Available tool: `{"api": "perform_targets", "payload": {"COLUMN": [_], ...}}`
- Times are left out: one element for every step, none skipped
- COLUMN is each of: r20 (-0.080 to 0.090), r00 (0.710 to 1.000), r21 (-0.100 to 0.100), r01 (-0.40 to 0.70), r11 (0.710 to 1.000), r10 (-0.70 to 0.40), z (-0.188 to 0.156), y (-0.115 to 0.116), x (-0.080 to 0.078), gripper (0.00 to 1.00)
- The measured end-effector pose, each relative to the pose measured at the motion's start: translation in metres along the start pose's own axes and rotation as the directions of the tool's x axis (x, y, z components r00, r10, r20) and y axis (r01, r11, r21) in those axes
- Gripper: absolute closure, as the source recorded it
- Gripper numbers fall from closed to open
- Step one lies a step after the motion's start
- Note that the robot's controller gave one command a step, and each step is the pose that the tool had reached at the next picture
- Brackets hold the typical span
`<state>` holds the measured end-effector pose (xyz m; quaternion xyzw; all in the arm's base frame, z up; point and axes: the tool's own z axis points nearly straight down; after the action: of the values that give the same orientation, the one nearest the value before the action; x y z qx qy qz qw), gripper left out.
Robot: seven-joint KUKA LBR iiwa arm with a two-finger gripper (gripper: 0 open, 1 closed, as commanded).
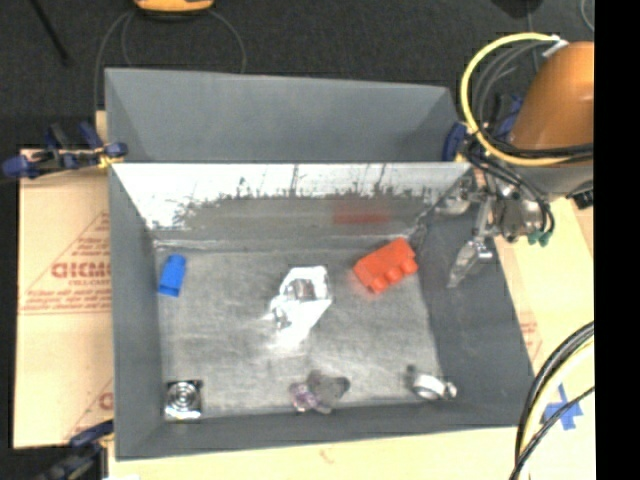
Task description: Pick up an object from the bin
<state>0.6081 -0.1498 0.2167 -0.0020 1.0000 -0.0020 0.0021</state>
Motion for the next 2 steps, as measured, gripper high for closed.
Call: {"api": "perform_targets", "payload": {"r20": [-0.013,-0.003], "r00": [0.999,0.979], "r21": [-0.008,-0.005], "r01": [-0.035,0.203], "r11": [0.999,0.979], "r10": [0.035,-0.203], "z": [0.065,0.066], "y": [0.041,0.183], "x": [0.080,0.110], "gripper": [0.00,0.00]}}
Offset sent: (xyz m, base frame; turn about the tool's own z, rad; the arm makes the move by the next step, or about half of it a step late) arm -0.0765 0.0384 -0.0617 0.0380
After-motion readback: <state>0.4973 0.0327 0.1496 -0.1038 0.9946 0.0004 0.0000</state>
